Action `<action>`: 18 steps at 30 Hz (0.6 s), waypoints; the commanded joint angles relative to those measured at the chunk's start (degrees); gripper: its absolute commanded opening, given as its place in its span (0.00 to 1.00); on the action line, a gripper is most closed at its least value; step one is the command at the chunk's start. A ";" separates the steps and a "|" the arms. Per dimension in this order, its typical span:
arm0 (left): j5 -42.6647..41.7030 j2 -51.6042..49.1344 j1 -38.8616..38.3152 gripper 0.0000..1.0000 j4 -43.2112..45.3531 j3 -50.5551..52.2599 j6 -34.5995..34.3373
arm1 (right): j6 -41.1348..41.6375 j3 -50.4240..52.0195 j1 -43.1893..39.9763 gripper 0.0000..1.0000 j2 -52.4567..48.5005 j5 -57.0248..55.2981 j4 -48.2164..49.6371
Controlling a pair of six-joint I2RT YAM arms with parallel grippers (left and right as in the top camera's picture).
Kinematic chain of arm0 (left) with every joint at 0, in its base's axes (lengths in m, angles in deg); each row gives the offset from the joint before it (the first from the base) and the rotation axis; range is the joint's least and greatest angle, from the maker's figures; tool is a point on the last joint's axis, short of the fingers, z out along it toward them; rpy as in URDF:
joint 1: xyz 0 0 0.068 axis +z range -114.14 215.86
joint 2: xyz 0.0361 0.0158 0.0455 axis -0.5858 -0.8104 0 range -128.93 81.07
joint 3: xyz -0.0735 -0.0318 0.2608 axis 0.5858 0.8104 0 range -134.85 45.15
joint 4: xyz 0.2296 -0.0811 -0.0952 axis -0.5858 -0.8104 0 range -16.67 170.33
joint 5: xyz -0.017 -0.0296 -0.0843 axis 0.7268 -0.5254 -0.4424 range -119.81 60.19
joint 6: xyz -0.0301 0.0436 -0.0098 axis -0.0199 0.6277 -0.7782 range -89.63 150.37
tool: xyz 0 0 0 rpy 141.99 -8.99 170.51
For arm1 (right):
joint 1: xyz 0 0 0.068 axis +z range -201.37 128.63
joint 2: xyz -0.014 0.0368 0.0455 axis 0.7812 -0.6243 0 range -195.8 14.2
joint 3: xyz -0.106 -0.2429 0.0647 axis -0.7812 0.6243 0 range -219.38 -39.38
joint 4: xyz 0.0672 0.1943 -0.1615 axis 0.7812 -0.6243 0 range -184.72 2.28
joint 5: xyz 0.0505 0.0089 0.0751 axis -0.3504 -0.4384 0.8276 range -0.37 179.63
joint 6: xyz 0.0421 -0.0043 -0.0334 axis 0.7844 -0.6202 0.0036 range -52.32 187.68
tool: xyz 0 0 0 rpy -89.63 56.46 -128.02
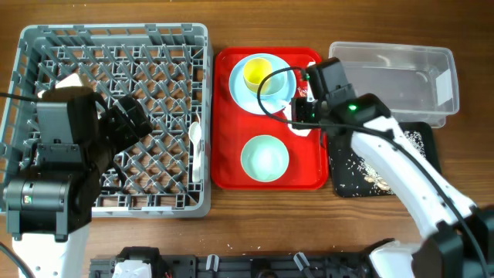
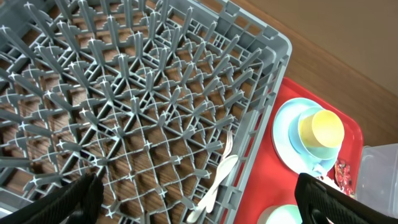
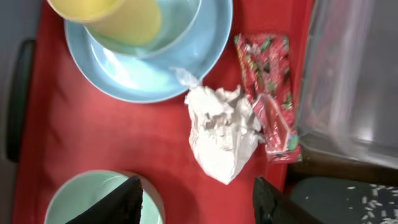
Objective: Sort waste into correct bins and load items into the dishwasher rack
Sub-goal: 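Grasp the white tissue with the right gripper and carry it to the bin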
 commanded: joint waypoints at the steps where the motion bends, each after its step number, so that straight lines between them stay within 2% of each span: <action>1: 0.57 0.31 0.28 1.00 0.13 -0.22 0.09 | -0.83 -0.15 0.13 0.60 -6.16 -0.17 0.22; 8: 0.57 0.31 0.28 1.00 0.13 -0.22 0.09 | 0.04 0.00 0.13 0.60 -21.88 0.72 5.70; 9: 0.57 0.31 0.28 1.00 0.13 -0.22 0.09 | 0.28 0.00 0.15 0.52 -23.10 1.09 6.32; 10: 0.57 0.31 0.28 1.00 0.13 -0.22 0.09 | 0.31 -0.02 0.13 0.40 -23.45 3.37 6.54; 12: 0.55 0.31 0.28 1.00 0.13 -0.22 0.09 | 0.24 -2.03 0.13 0.19 -20.85 12.79 6.03; 13: 0.57 0.31 0.28 1.00 0.13 -0.22 0.09 | 0.24 -4.00 0.07 0.14 -18.25 16.11 5.16; 15: 0.57 0.31 0.28 1.00 0.13 -0.22 0.09 | 0.13 -9.25 0.02 0.07 -11.52 15.10 2.29; 16: 0.57 0.31 0.28 1.00 0.13 -0.22 0.09 | 0.15 -11.19 -0.13 0.04 -8.15 10.62 1.44; 18: 0.57 0.31 0.28 1.00 0.13 -0.22 0.09 | 0.22 -12.24 -1.22 0.04 -0.92 -5.09 1.31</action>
